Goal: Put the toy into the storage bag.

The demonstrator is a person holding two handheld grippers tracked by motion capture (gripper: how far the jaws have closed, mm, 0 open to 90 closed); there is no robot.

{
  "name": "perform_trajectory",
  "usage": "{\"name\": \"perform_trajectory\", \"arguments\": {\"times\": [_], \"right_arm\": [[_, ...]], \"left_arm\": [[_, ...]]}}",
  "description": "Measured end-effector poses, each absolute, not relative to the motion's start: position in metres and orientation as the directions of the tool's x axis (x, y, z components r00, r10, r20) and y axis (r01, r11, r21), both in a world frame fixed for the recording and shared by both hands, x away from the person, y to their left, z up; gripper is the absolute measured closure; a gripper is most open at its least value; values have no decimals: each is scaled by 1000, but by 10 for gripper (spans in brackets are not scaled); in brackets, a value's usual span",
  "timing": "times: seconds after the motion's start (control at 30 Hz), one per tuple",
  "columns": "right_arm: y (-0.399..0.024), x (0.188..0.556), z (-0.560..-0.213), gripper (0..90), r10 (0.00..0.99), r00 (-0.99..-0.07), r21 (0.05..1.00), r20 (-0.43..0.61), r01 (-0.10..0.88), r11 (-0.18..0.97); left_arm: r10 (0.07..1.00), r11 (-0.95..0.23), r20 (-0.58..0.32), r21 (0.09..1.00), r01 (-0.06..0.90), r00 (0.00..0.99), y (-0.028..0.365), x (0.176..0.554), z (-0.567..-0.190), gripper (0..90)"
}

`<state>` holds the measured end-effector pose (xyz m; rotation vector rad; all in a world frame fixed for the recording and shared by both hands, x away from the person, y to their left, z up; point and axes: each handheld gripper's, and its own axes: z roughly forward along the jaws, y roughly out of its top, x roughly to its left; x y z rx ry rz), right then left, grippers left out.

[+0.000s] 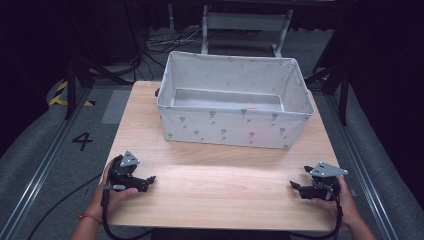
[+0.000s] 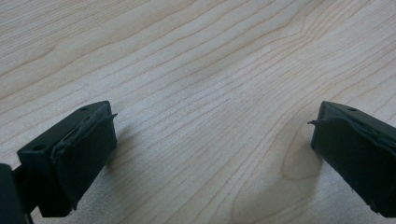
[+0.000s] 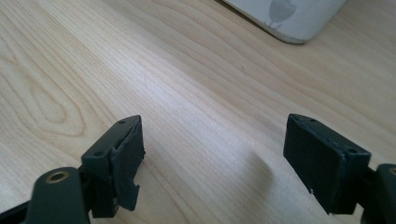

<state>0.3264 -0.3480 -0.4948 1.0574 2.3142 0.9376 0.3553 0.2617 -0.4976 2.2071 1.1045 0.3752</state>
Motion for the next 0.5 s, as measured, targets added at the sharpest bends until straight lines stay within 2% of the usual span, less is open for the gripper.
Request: {"name": "perform_trajectory", "arguments": {"times": [0.27,0.5], "right_arm": [[-369,321,-502,195,826,-564,732,22,572,371],[-376,317,-502,153,848,-530,726,16,589,355]], "left_arm": [[797,-448,-19,652,612,604,261,356,-497,2],[797,-446,-22,652,613,603,261,356,-497,3]]}}
